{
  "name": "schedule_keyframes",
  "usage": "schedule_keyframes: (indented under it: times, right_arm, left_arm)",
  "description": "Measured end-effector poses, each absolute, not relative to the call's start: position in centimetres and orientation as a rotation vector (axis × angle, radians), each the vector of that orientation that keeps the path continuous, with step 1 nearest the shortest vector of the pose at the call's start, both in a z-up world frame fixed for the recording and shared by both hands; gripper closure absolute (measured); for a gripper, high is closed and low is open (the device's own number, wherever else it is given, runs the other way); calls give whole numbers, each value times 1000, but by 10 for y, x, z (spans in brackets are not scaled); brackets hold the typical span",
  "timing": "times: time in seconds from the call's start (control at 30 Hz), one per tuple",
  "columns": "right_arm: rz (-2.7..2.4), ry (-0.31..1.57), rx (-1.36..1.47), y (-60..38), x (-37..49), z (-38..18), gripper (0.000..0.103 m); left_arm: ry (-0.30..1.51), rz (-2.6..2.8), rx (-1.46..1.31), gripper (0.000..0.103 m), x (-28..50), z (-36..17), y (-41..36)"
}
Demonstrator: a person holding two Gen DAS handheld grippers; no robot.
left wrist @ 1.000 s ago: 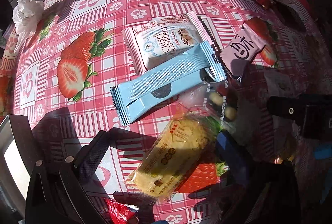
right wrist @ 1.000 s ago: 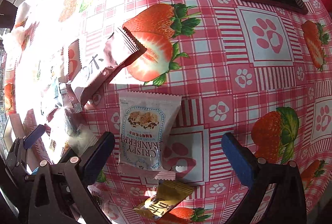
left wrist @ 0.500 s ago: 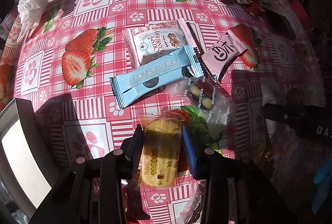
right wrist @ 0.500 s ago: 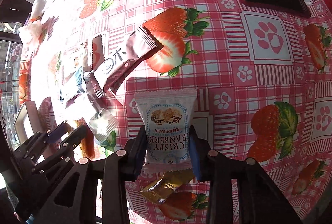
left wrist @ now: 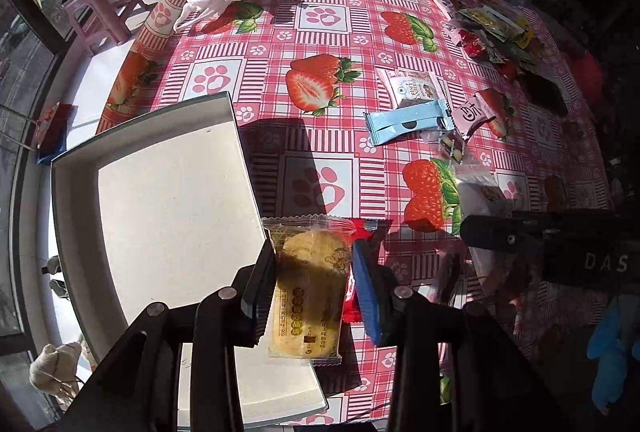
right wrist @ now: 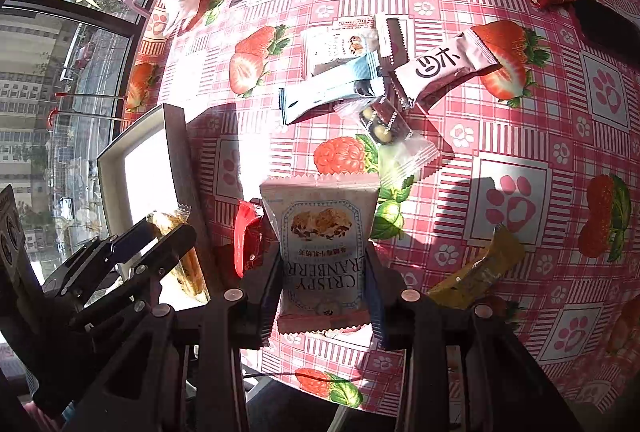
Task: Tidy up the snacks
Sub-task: 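Lower both held snacks into the white tray and open both tools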
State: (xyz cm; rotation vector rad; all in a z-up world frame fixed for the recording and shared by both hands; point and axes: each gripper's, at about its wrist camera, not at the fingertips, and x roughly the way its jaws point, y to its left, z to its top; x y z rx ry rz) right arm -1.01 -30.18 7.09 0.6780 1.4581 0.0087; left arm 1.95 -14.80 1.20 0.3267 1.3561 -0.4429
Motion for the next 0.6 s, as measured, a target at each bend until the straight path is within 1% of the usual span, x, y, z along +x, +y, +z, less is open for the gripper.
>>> schedule_keyframes:
  times: [0.1,0.13,0.2,0.27,0.3,0.37,0.4,0.43,0.47,0.5,0.57,0.6]
  right_arm:
    - [131,1447,660,-249,15,80,64]
    - [171,1441,650,-217,-1,83,64]
    - [233,1443,639,-188,21,85,64]
    - [282,1446,633,-149,11,74,64]
    - [301,1453,633,-134,2,72,64]
    - [326,1482,641,-114,4,59,64]
    - [331,1498,638,-103,6,53,60]
    - [327,1518,624,-97,8,45,56]
    - [304,1541,602,-96,5,41,49]
    - [272,1563,587,-94,6,34,38]
    - [206,1579,599,-102,4,27,30]
    - [183,1575,632,-108,5,23,30]
  left_arm:
    - [1368,-342,293,63,25,14,-97]
    - [1376,-313,285,63,27,12,-83]
    - [1397,-262,265,63,30,4,-57]
    - [1412,-213,273,62,33,-5,-39]
    - [1418,-194,281,59,33,-9,-33]
    - [1432,-173,291,47,33,-17,-25]
    - [1439,-168,299,32,33,-22,-22]
    - [1442,-166,304,24,32,-25,-18]
    - [1451,-170,303,24,32,-30,-15]
    - [1468,-178,295,24,33,-34,-13]
    - [1503,-196,273,24,35,-46,-10]
    - [1512,-204,266,23,36,-50,-8]
